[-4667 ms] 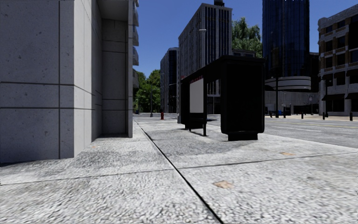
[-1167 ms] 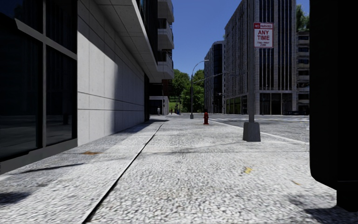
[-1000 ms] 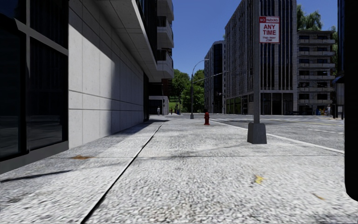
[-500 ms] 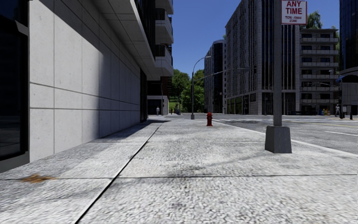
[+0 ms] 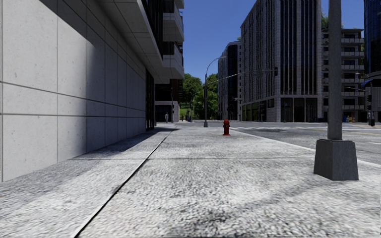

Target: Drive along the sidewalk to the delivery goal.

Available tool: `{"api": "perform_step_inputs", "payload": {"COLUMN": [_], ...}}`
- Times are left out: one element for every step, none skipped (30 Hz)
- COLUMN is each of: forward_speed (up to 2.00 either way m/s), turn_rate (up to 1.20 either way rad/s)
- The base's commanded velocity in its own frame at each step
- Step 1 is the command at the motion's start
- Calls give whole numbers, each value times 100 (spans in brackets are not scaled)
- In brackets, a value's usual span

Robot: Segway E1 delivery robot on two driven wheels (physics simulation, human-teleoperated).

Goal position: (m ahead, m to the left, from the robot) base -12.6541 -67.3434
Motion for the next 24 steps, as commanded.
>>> {"api": "perform_step_inputs", "payload": {"forward_speed": [197,197,197,197,197,197,197,197,197,197,197,197,197,197,197,197,197,197,197,197,197,197,197,197], "turn_rate": [0,0,0,0,0,0,0,0,0,0,0,0,0,0,0,0,0,0,0,0,0,4,8,10]}}
